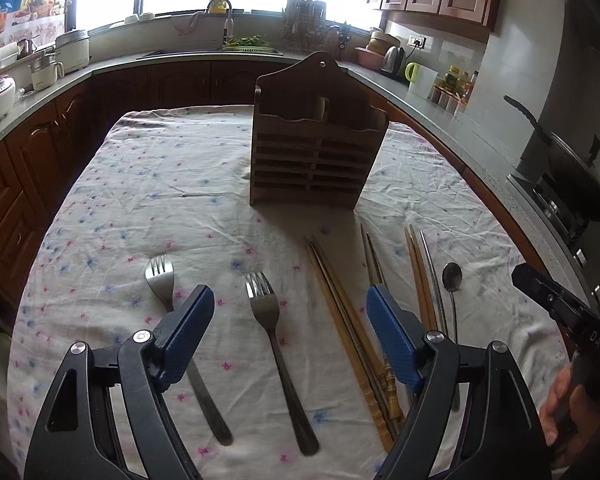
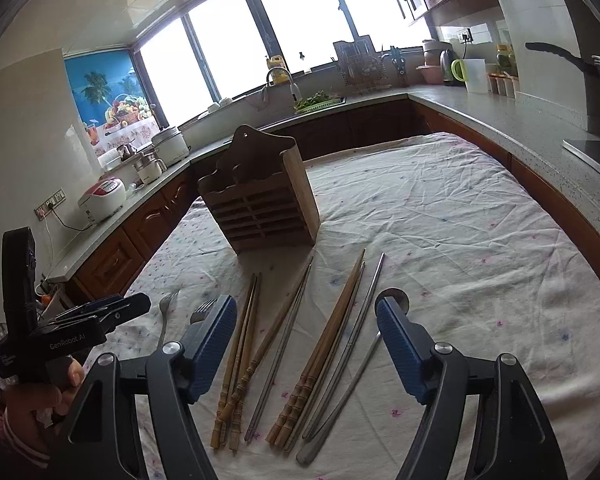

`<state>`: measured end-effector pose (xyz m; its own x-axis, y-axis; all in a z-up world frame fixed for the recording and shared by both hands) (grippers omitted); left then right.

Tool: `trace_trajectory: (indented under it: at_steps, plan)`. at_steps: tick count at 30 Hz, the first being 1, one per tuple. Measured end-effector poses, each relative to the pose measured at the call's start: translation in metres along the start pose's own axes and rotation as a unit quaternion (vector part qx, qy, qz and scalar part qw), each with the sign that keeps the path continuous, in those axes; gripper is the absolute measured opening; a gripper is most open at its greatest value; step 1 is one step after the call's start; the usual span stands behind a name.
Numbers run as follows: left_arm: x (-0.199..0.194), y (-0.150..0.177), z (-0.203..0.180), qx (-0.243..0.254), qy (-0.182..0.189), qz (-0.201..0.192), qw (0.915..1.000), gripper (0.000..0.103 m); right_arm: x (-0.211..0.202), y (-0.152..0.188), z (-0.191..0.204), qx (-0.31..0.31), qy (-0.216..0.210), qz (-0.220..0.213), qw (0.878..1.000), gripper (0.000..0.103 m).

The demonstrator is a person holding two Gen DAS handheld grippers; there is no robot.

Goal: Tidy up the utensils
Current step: 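Lower the left tool onto a wooden chopstick and close its fingers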

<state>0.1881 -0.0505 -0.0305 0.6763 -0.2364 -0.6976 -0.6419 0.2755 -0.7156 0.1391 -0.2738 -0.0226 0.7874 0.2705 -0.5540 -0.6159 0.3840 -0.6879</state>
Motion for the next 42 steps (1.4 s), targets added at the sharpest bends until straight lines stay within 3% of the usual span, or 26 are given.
trace_trajectory:
  at_steps: [15, 22, 27, 31, 42]
  plan:
    - [0.075, -0.027, -0.008, 0.03, 0.034, 0.079, 0.9958, 0.051, 0.092, -0.028, -0.022, 0.044, 0.04, 0.096, 0.994, 0.02]
    - [0.105, -0.024, -0.005, 0.036, 0.033, 0.116, 0.9921, 0.035, 0.123, -0.029, -0.036, 0.049, 0.072, 0.131, 0.988, 0.015]
    - [0.12, -0.023, -0.007, 0.043, 0.037, 0.129, 0.9901, 0.035, 0.136, -0.029, -0.041, 0.065, 0.064, 0.137, 0.986, 0.014]
    - [0.132, -0.017, -0.01, 0.049, 0.04, 0.148, 0.987, 0.027, 0.147, -0.029, -0.044, 0.072, 0.06, 0.144, 0.985, 0.011]
    - [0.136, -0.018, -0.011, 0.061, 0.069, 0.154, 0.9838, 0.027, 0.154, -0.032, -0.048, 0.066, 0.06, 0.15, 0.985, 0.01]
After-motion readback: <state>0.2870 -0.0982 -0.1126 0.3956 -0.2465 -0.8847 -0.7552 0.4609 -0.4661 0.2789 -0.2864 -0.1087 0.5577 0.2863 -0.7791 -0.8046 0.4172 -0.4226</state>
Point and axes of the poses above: each gripper's, at about its wrist camera, not at the fingertips, and x roughly the way its jaws point, z to its left, y to its underside, the point moved 6 cm from there along x, roughly the way its jaws point, and after that the axes turned 15 degrees about x, right-handed, at the moved point
